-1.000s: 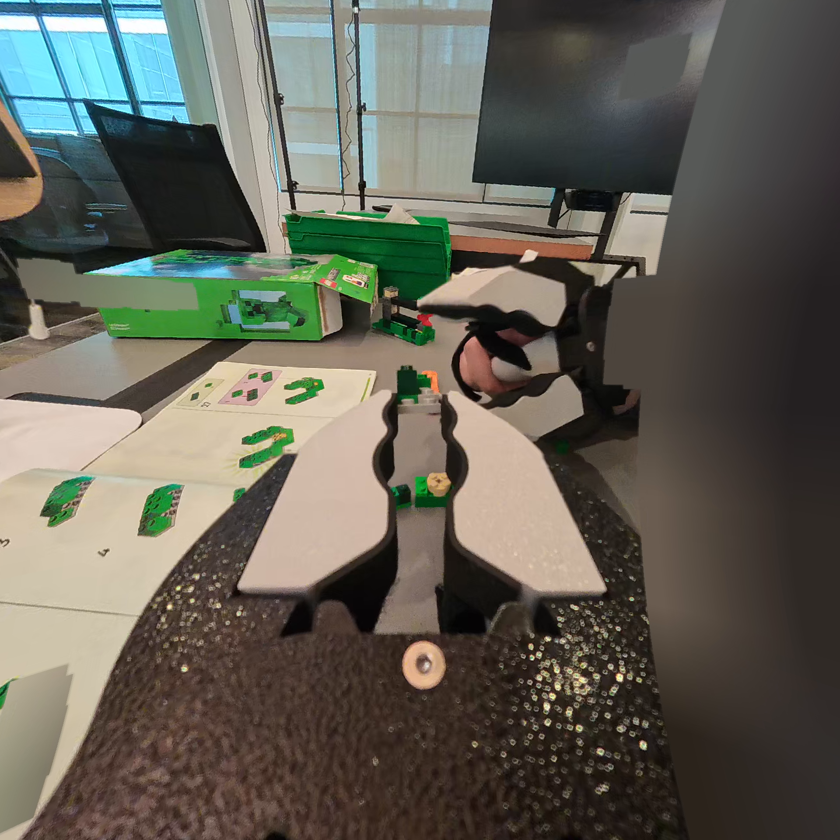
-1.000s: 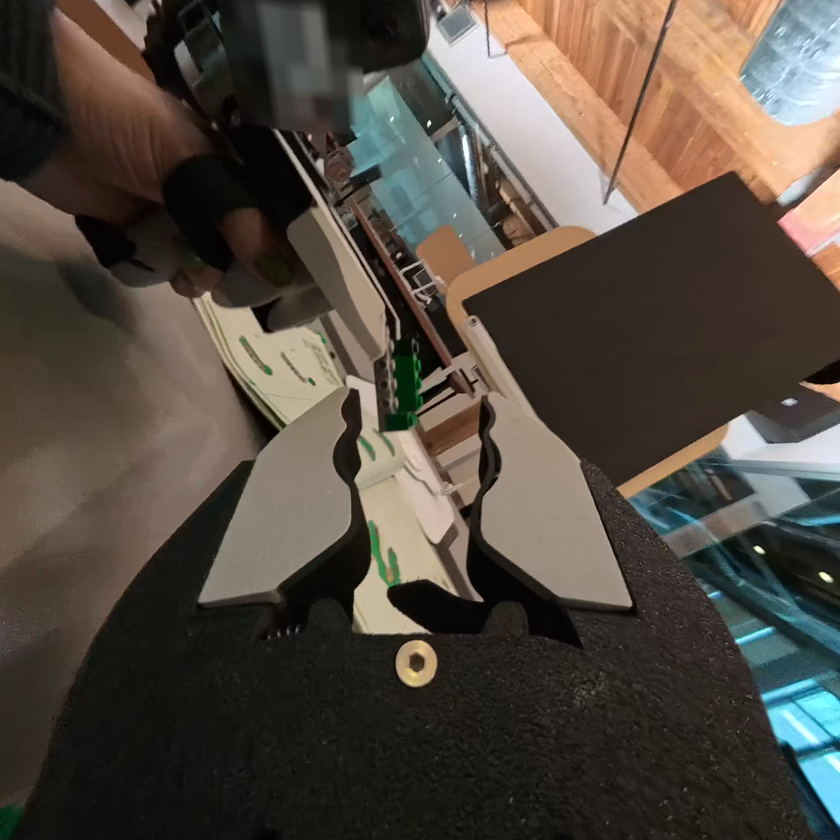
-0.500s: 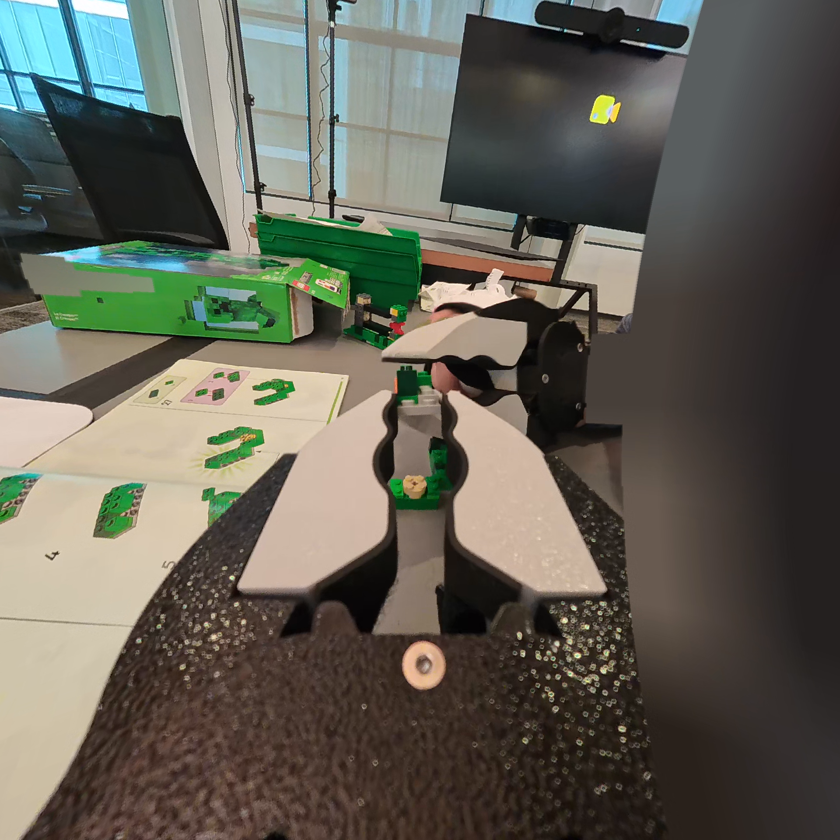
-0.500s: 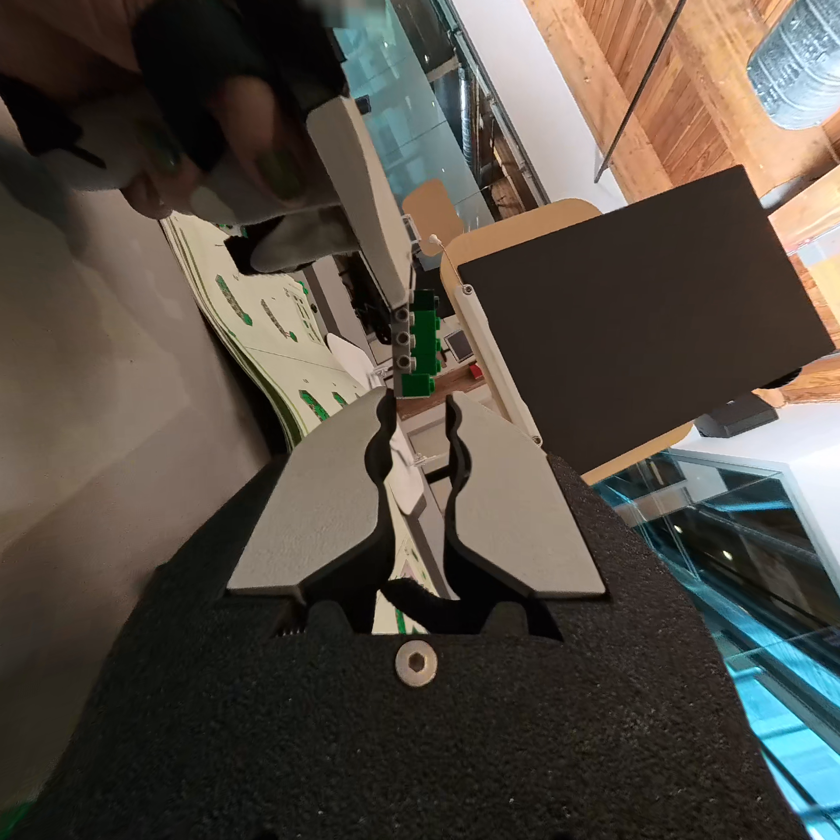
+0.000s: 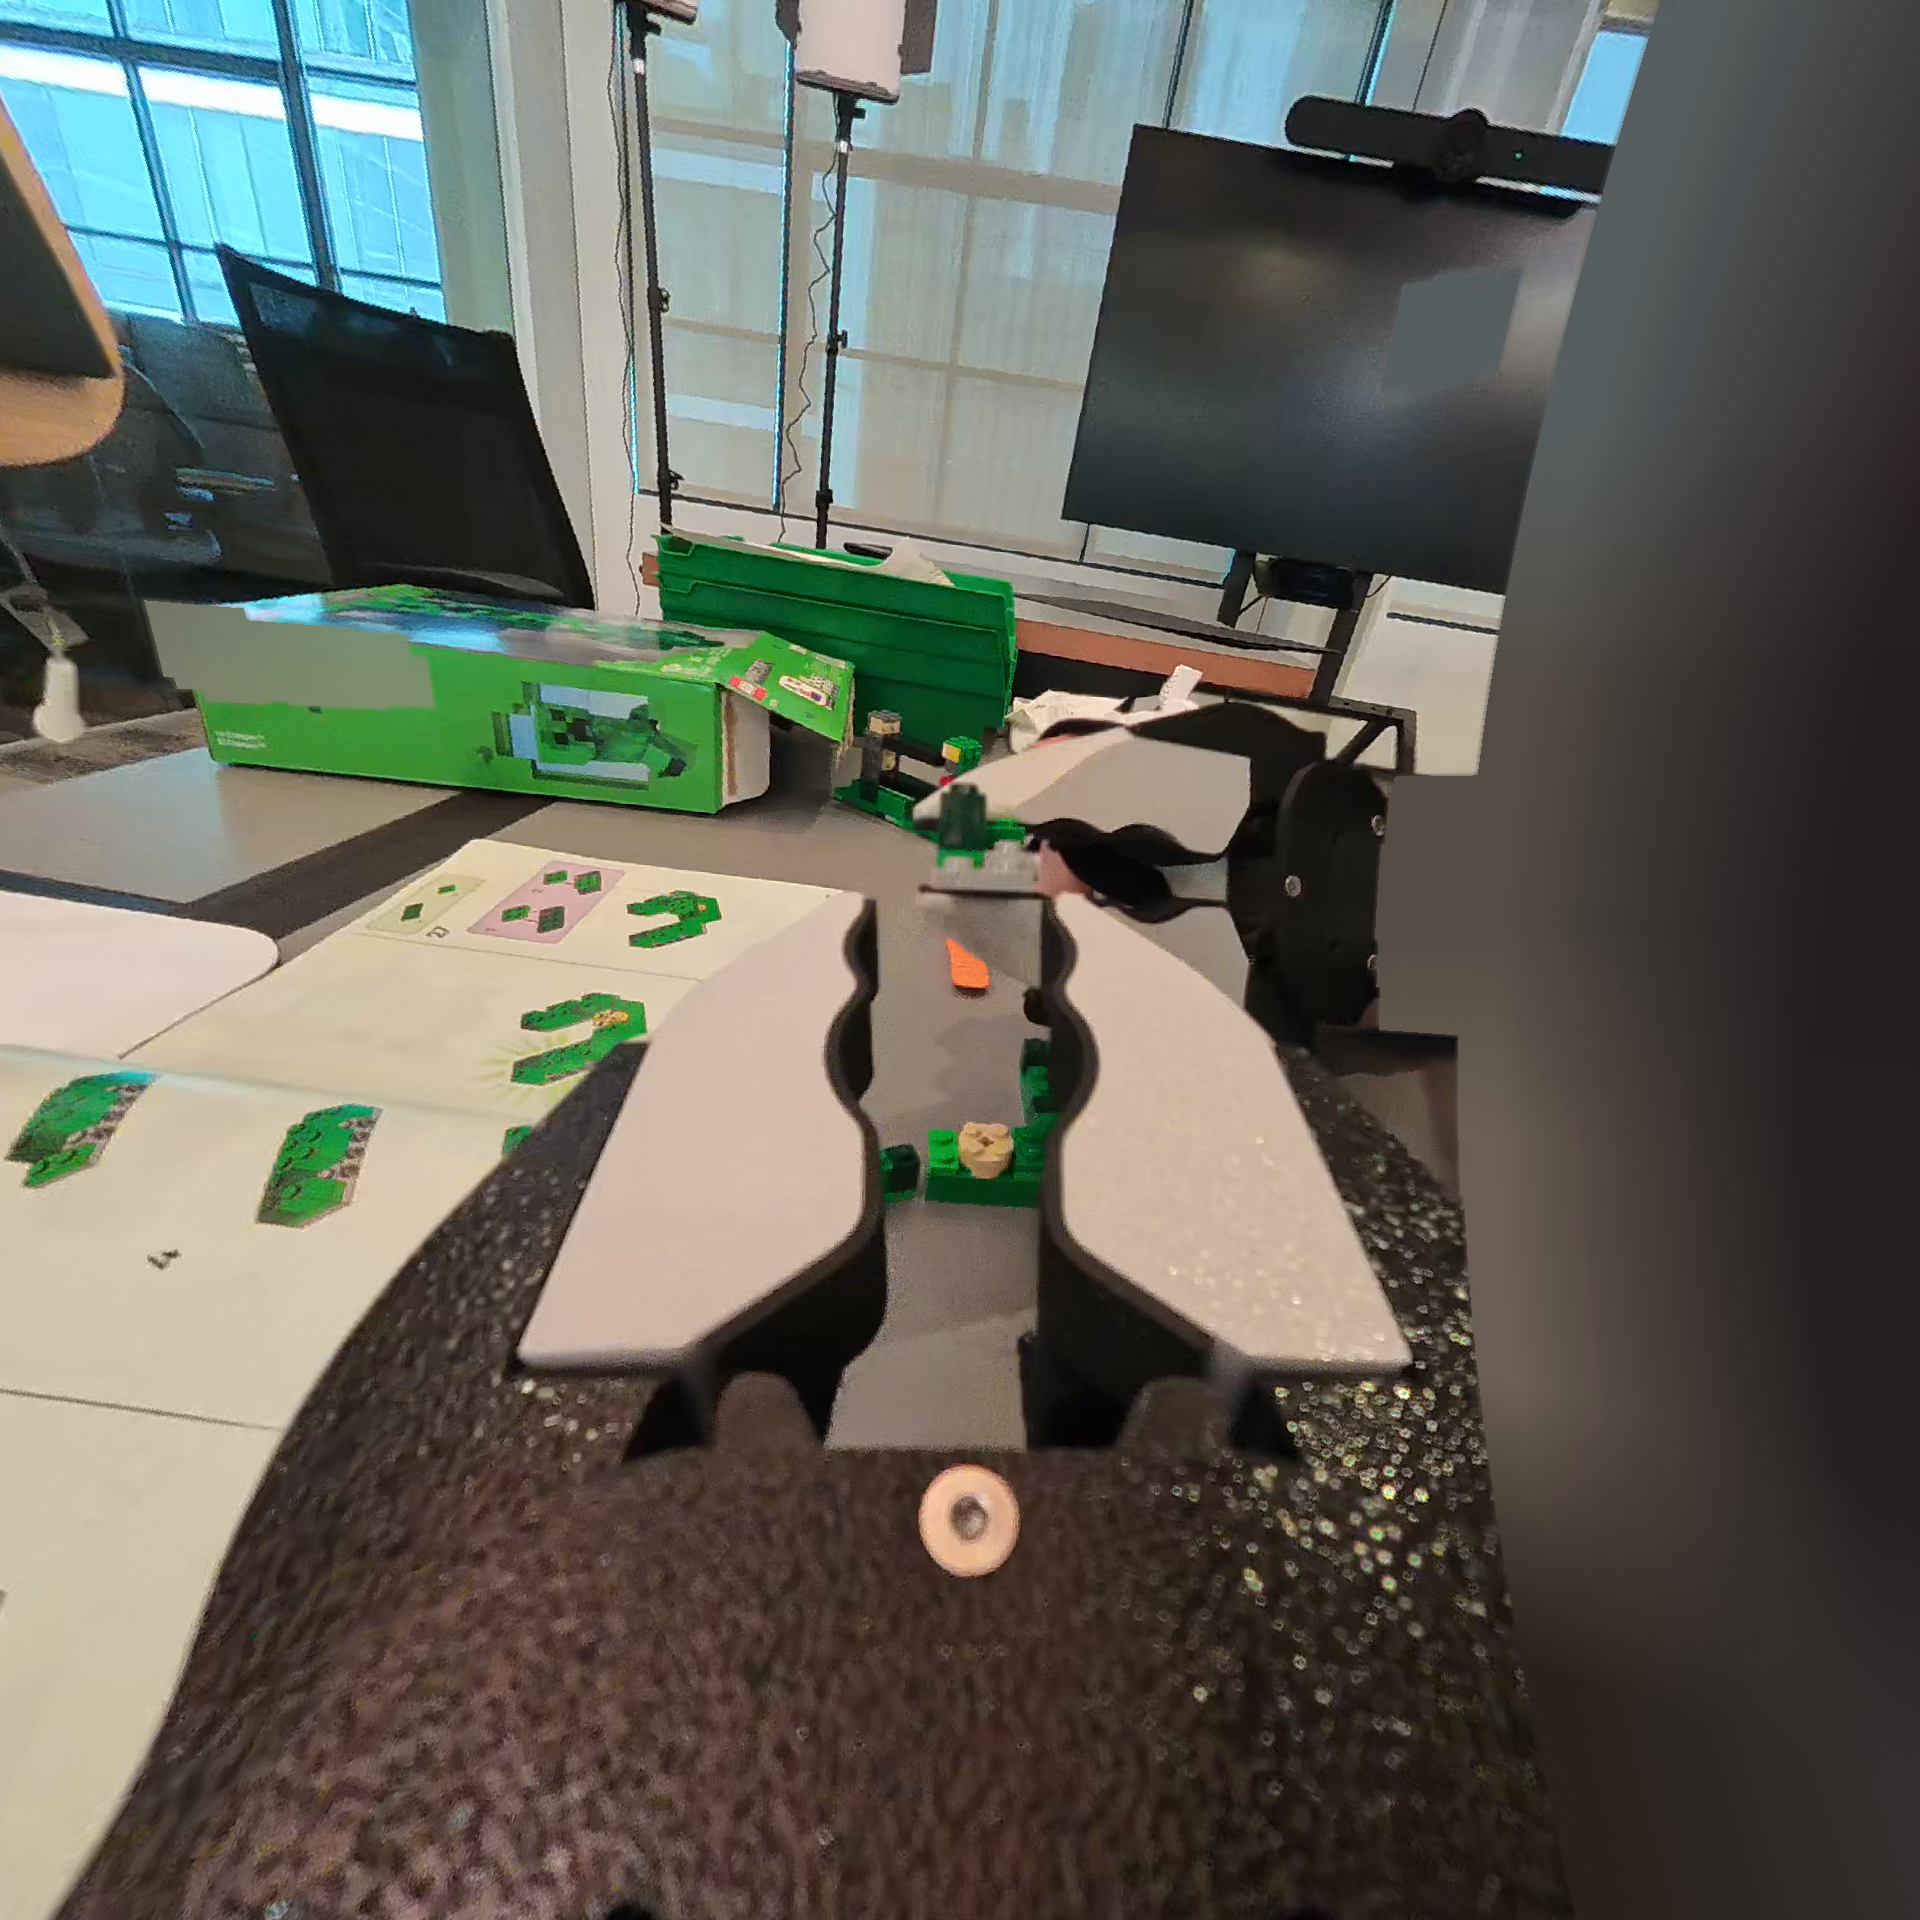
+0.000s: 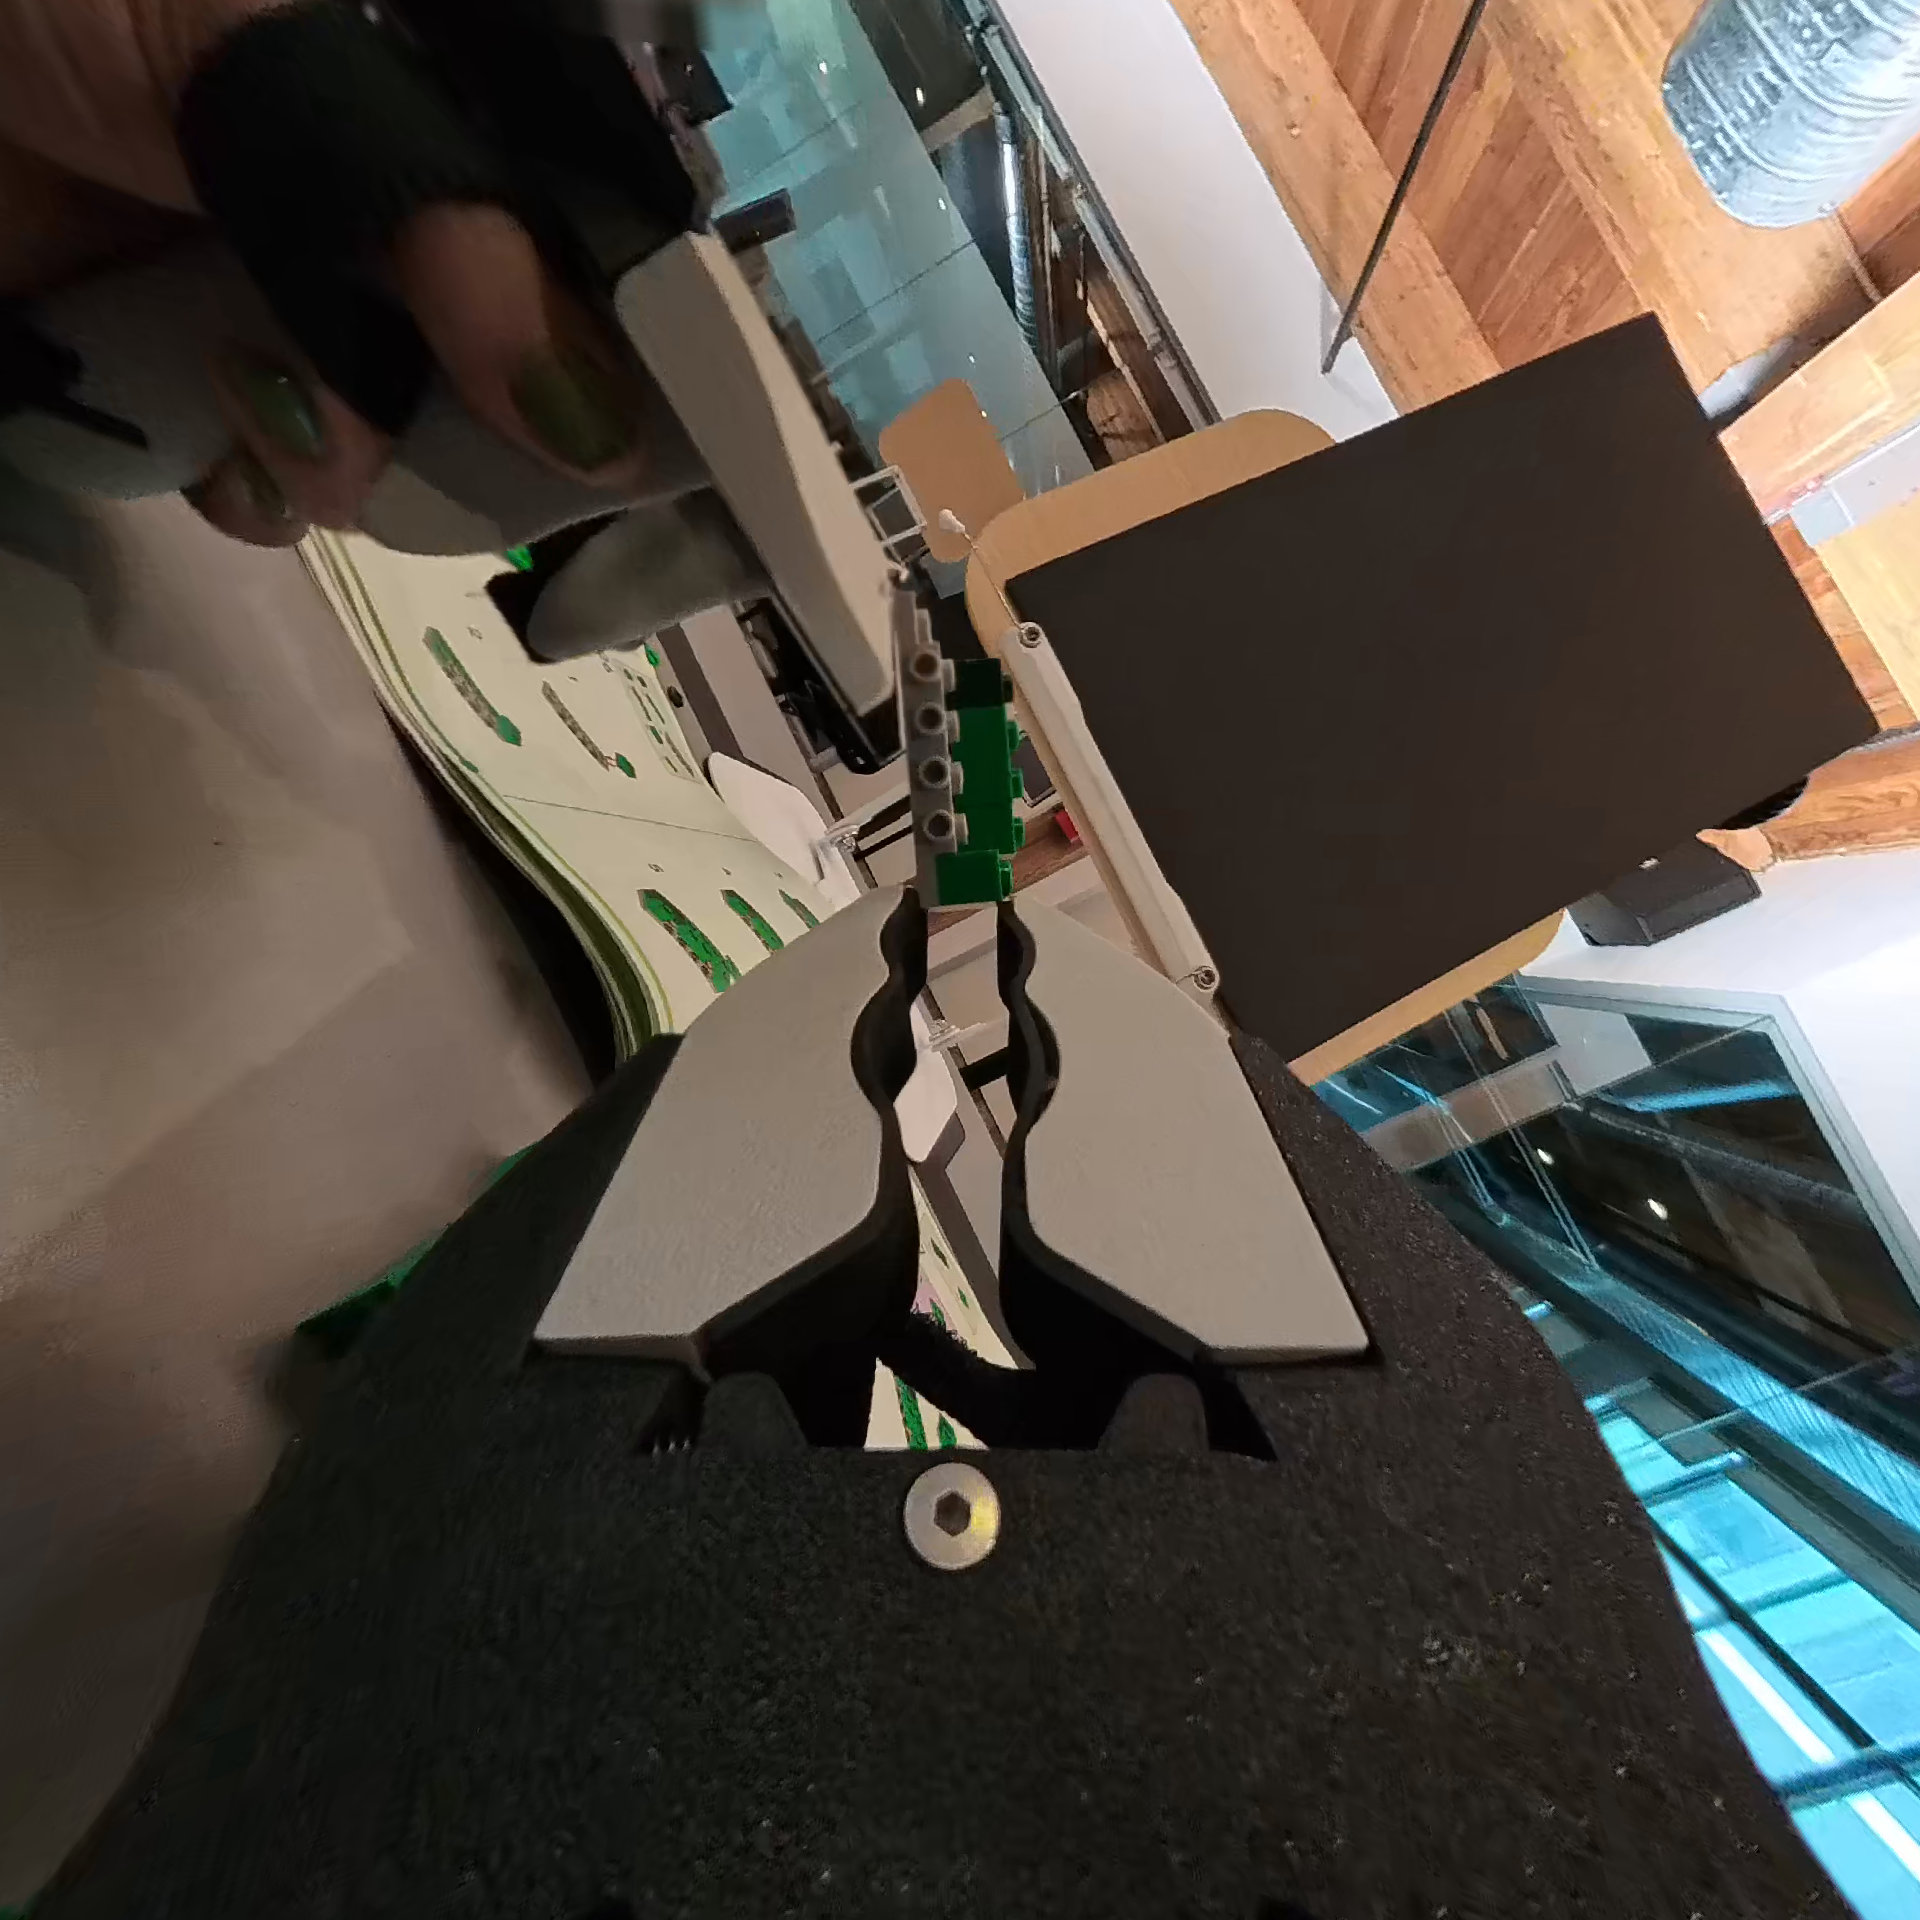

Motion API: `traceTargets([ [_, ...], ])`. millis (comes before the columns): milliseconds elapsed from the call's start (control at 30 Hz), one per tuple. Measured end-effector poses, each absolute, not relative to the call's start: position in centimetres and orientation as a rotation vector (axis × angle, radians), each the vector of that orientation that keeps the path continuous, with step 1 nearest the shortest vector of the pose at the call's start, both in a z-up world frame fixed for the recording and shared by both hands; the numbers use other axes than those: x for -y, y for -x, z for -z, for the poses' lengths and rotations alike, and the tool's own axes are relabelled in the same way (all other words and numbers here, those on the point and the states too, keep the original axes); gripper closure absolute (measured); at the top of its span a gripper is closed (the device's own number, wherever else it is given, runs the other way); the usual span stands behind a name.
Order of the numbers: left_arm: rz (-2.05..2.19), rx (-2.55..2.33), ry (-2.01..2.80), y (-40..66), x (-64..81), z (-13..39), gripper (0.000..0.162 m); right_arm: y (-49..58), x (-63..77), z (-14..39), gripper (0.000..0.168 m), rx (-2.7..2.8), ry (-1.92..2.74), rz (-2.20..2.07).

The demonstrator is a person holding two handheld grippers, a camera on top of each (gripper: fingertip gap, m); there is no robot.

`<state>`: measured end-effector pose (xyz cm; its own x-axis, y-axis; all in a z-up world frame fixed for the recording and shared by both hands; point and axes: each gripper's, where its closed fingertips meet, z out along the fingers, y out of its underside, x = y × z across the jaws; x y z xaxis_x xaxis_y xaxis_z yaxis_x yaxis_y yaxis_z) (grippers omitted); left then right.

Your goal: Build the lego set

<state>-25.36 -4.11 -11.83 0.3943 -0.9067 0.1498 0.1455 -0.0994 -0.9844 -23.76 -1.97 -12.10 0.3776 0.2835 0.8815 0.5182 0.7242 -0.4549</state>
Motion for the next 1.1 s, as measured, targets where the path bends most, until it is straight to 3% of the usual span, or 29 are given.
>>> traceTargets([
  [167,1.109,-0.751,1.387,24.5,4.1,11.9,0.123,23.8,2.2,11.9,0.156,1.199,0.779,0.171],
  [267,1.121,-0.773,1.376,23.7,4.3,11.9,0.128,23.9,2.3,11.7,0.156,1.191,0.772,0.168],
  [333,1.112,-0.784,1.342,23.3,4.4,11.5,0.142,23.9,2.3,11.7,0.156,1.192,0.768,0.174],
  [733,0.797,-0.729,1.302,25.5,3.2,10.4,0.144,20.2,0.5,9.0,0.156,1.178,0.856,0.106],
  [833,0.736,-0.752,1.33,26.2,3.1,10.8,0.144,17.8,-0.1,11.6,0.145,1.341,1.121,-0.153],
  [1100,0.808,-0.883,1.346,24.7,4.3,11.7,0.144,13.5,5.7,18.3,0.153,1.856,1.382,-0.501],
])
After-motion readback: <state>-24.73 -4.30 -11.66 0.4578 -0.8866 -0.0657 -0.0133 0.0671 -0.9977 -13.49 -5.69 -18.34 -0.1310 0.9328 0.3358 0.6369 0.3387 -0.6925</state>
